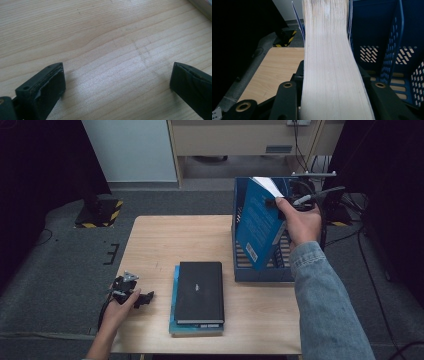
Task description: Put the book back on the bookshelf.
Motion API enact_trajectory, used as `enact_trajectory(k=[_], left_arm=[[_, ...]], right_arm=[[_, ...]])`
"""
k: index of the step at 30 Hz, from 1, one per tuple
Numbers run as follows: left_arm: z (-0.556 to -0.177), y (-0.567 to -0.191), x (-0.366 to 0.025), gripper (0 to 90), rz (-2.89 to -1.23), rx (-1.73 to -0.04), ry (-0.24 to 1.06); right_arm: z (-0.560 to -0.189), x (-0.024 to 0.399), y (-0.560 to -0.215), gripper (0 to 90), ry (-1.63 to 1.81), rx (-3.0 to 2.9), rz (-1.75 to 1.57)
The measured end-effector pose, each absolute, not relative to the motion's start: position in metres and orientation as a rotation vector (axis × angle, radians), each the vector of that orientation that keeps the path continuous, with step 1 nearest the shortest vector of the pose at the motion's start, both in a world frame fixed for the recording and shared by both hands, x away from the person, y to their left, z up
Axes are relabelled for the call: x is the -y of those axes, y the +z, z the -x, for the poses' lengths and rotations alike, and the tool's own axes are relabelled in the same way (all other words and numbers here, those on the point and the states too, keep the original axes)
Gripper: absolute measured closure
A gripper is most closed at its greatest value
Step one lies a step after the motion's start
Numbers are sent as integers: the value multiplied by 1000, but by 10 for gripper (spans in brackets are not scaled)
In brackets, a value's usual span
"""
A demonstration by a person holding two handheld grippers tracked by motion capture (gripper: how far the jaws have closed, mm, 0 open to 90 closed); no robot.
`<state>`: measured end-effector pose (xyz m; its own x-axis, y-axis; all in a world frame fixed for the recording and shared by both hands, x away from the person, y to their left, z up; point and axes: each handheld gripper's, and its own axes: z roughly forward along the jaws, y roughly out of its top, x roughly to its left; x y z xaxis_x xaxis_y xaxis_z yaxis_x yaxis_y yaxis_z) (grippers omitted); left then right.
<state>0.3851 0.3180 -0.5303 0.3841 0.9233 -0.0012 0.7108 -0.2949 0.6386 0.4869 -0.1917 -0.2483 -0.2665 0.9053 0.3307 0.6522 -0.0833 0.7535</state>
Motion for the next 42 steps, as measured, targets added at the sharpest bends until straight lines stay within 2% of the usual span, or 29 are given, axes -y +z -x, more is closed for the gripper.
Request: enact_trajectory(k=[24,42], left_arm=[[-385,-531,-319,0,-2088,-1389,507],[-386,-531,-319,0,-2084,-1386,512]], right_arm=[[-509,172,-268,586,1282,-1811,-1714],[-516,165,-298,583,1275,-1792,-1714]])
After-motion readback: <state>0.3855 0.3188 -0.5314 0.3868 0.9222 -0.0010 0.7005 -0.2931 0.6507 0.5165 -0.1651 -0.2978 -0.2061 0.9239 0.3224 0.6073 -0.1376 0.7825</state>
